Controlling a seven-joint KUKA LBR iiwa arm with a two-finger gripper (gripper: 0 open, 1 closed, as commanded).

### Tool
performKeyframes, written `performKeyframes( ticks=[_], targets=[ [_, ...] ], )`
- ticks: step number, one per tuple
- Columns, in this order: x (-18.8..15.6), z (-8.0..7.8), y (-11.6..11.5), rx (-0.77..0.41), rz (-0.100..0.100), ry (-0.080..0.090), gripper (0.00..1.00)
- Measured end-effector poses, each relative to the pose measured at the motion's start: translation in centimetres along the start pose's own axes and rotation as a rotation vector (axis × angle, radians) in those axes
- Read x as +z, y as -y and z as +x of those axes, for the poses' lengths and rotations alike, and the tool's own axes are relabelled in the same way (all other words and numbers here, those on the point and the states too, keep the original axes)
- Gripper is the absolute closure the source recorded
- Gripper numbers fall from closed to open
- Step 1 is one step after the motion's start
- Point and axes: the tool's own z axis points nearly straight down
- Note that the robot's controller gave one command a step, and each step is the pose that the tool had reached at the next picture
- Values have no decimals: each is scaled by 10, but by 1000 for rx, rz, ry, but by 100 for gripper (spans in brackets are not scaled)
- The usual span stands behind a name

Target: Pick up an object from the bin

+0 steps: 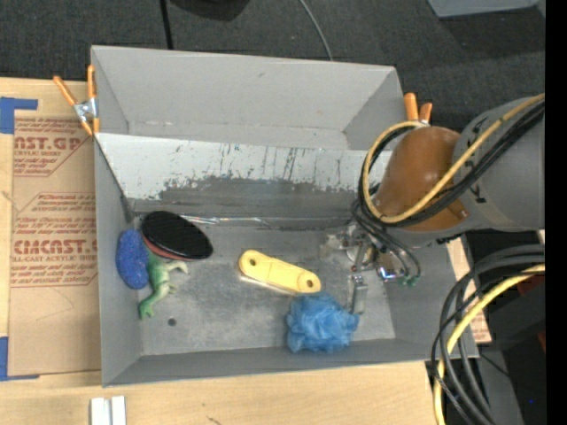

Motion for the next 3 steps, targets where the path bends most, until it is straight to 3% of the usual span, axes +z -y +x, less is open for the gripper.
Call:
performKeyframes(
  ticks=[1, 2, 3],
  targets=[
    [27, 18, -37, 73, -6, 0, 0],
    [30, 18, -65, 109, -1, 1, 0],
    [30, 16, -73, 117, -1, 1, 0]
  ],
)
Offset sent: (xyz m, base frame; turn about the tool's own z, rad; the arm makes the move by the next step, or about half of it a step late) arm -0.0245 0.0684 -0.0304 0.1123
